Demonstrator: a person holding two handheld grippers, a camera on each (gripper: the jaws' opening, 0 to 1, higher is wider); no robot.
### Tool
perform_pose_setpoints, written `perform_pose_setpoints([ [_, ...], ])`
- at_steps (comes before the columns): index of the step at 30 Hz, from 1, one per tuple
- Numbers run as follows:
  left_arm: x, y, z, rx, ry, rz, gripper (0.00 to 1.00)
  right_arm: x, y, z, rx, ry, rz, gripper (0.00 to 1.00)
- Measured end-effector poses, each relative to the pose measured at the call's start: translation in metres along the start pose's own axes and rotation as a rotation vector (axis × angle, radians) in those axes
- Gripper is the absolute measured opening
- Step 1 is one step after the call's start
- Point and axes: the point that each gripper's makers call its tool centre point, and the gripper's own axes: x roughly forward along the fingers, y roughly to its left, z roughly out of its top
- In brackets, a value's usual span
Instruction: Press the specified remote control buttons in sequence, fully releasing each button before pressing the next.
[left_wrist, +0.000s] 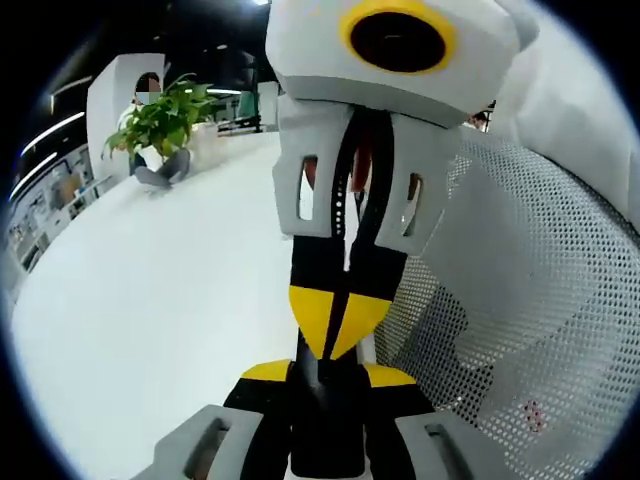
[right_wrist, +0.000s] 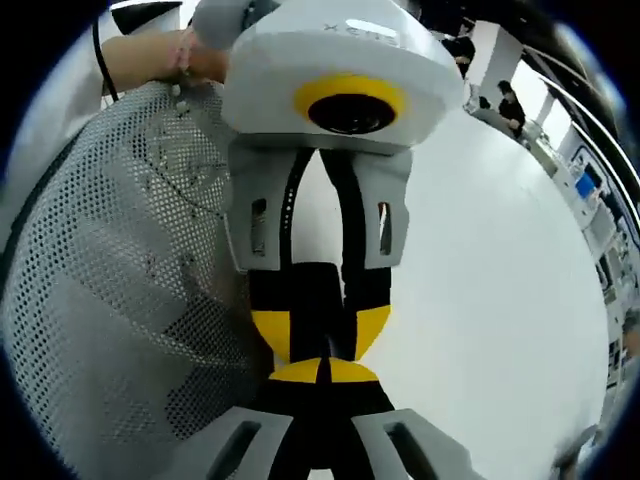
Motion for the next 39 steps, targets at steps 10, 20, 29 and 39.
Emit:
perform_pose_setpoints([
  [10, -0.0001, -0.0004, 0.0000, -0.003, -0.005, 0.001, 0.25, -0.0036, -0.0032, -0.0008, 0.090, -0.071, 0.020, 0.00],
  [20, -0.0007, -0.0012, -0.0005, 0.002, -0.003, 0.000, 0.25, -0.0006, 0.0005, 0.0047, 0.064, -0.067, 0.028, 0.00],
  [29, -0.0017, -0.0007, -0.0002, -0.032, -0.024, -0.006, 0.25, 0.0022, 0.0012, 0.0043, 0.026, 0.006, 0.061, 0.00],
  [39, -0.0015, -0.0011, 0.0001, -0.026, -0.023, -0.005, 0.25, -0.0017, 0.0011, 0.0039, 0.050, -0.080, 0.051, 0.00],
])
